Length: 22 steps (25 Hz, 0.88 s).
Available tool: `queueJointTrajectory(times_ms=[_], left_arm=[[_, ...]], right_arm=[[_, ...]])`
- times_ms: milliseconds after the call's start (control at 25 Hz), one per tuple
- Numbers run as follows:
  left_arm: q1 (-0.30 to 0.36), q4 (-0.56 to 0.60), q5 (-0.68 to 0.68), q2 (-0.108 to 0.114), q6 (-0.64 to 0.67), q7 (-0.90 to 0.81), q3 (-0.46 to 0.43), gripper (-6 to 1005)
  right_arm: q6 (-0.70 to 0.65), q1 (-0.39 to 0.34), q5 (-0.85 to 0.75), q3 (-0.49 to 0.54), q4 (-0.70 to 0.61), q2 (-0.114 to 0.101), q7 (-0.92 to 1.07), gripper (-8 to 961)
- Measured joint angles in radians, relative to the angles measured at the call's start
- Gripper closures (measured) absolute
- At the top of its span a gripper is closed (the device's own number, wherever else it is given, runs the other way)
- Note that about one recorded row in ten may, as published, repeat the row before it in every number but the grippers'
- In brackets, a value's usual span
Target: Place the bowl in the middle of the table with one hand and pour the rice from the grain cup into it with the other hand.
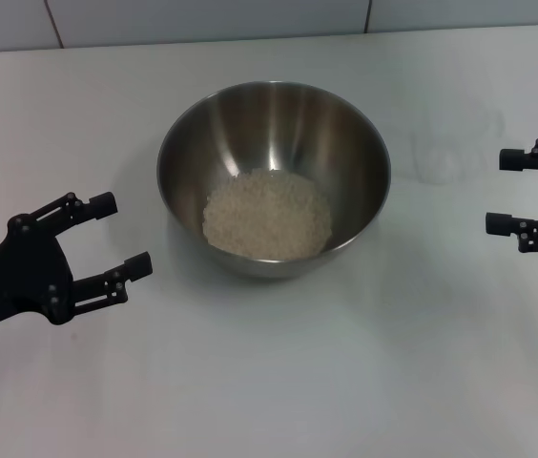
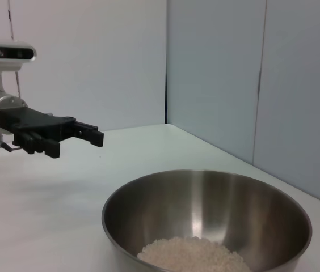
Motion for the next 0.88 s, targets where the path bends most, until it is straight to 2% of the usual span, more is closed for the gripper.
queueJointTrajectory(times_ms=[880], left_arm=[[0.000,0.002,0.012,0.000,0.001,-0.010,0.003,139]], right_arm=[[0.000,-0.001,-0.001,0.001,-0.006,0.002,0.003,137]])
